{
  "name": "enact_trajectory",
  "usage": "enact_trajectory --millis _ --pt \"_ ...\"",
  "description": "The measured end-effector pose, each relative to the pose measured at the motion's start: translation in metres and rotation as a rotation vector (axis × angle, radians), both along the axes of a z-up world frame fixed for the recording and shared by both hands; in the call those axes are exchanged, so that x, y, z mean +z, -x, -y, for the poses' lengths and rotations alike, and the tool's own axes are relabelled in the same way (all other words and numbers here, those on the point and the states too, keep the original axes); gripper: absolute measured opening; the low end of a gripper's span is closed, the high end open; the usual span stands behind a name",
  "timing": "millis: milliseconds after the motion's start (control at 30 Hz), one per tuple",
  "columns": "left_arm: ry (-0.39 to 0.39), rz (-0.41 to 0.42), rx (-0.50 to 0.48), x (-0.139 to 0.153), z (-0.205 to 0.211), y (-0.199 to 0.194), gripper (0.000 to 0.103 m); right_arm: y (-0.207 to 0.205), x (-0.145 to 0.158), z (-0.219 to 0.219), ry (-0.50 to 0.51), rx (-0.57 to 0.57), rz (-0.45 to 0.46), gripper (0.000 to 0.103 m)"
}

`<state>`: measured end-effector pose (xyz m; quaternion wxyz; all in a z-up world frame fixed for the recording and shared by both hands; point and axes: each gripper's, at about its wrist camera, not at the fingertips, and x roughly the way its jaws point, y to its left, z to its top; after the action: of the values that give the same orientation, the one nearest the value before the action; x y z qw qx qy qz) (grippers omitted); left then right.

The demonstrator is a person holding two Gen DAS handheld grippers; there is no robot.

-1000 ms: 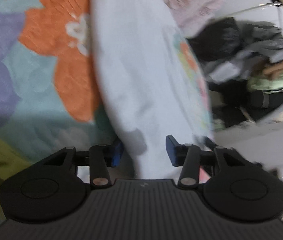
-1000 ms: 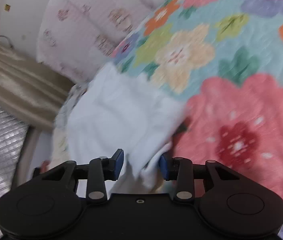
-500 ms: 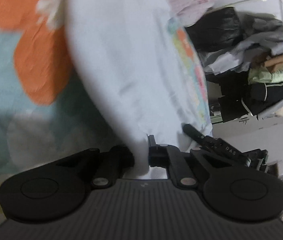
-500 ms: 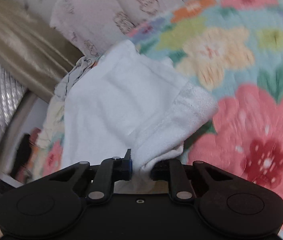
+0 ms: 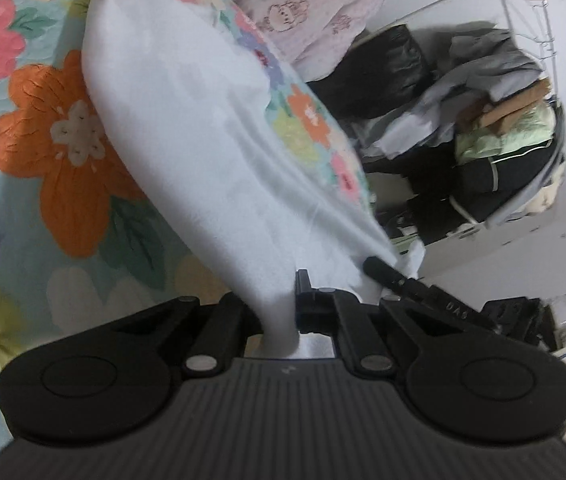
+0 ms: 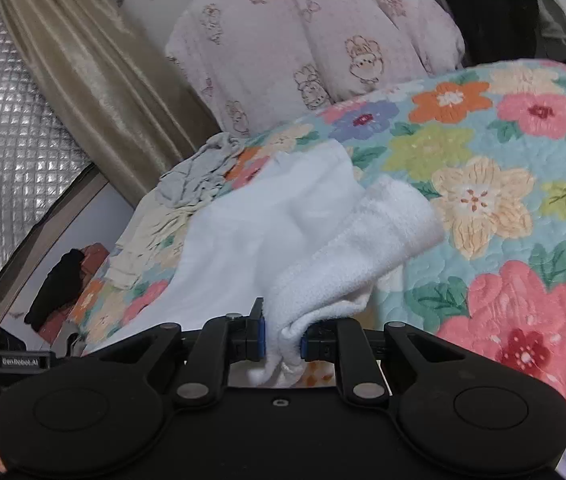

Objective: Fold clothes

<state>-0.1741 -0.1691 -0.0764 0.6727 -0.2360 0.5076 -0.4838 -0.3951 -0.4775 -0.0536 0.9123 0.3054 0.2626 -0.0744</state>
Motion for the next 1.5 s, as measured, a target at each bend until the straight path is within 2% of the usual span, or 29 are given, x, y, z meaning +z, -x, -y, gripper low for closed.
enact_trajectory --millis 100,133,200,267,400,467,600,667,767,833,933,967,1000,1033,1100,1167,1200,1233,1300,1367,1400,1500 --pt "-0.054 0.026 -0.036 0.020 -0.003 0.020 0.004 0.013 0.023 -0.015 0.034 0.013 -0.002 0.018" --pt "-0.081 0.070 -0.057 0.029 -0.005 0.031 0.004 0.017 0.033 -0.023 0.055 0.020 -0.008 0.018" --pt "-0.098 0.088 -0.079 0.040 -0.013 0.050 0.004 0.027 0.052 -0.039 0.095 0.032 -0.019 0.018" --pt "-0.082 0.064 -0.092 0.048 -0.030 0.068 0.004 0.035 0.071 -0.062 0.193 0.068 -0.017 0.018" --pt "-0.062 0.016 -0.075 0.044 -0.056 0.076 0.004 0.040 0.077 -0.068 0.151 0.088 -0.001 0.018" --pt "-0.051 -0.035 -0.041 0.033 -0.055 0.061 0.005 0.028 0.066 -0.060 0.108 0.085 -0.011 0.018" --pt "0.013 -0.204 0.023 0.010 -0.050 0.008 0.005 -0.018 0.054 -0.036 0.057 0.064 -0.036 0.018" --pt "0.031 -0.229 0.047 0.012 -0.038 -0.026 0.005 -0.046 0.052 -0.024 0.039 0.040 -0.039 0.018" --pt "0.024 -0.192 0.087 0.027 -0.019 -0.074 0.006 -0.093 0.049 -0.002 0.009 0.004 -0.030 0.019" --pt "0.041 -0.214 0.131 0.025 -0.008 -0.108 0.006 -0.124 0.041 0.013 -0.030 -0.027 -0.038 0.019" --pt "0.093 -0.212 0.241 -0.004 0.001 -0.150 0.011 -0.179 0.021 0.034 -0.085 -0.070 -0.060 0.025" --pt "0.085 -0.238 0.284 -0.023 0.003 -0.159 0.014 -0.198 0.010 0.039 -0.092 -0.074 -0.059 0.029" --pt "0.074 -0.267 0.324 -0.041 0.004 -0.167 0.014 -0.212 -0.007 0.044 -0.126 -0.104 -0.046 0.038" --pt "0.063 -0.295 0.365 -0.060 0.005 -0.176 0.014 -0.212 -0.021 0.045 -0.155 -0.131 -0.023 0.041" --pt "0.070 -0.301 0.392 -0.077 0.006 -0.186 0.014 -0.212 -0.049 0.047 -0.214 -0.185 0.024 0.041" --pt "0.080 -0.304 0.417 -0.094 0.007 -0.195 0.015 -0.202 -0.066 0.046 -0.207 -0.234 0.023 0.041" --pt "0.106 -0.303 0.416 -0.096 0.006 -0.198 0.015 -0.198 -0.067 0.046 -0.174 -0.239 0.003 0.041" --pt "0.137 -0.293 0.419 -0.096 0.006 -0.201 0.015 -0.195 -0.065 0.046 -0.137 -0.243 -0.013 0.041" --pt "0.132 -0.264 0.416 -0.091 0.008 -0.205 0.015 -0.188 -0.059 0.049 -0.107 -0.224 -0.017 0.043" --pt "0.121 -0.184 0.381 -0.081 0.009 -0.205 0.015 -0.182 -0.055 0.052 -0.086 -0.192 -0.026 0.043" --pt "0.114 -0.128 0.365 -0.073 0.010 -0.203 0.015 -0.180 -0.054 0.053 -0.079 -0.169 -0.034 0.043" --pt "0.044 0.131 0.297 -0.045 0.009 -0.192 0.021 -0.181 -0.051 0.051 0.002 -0.099 -0.103 0.044"
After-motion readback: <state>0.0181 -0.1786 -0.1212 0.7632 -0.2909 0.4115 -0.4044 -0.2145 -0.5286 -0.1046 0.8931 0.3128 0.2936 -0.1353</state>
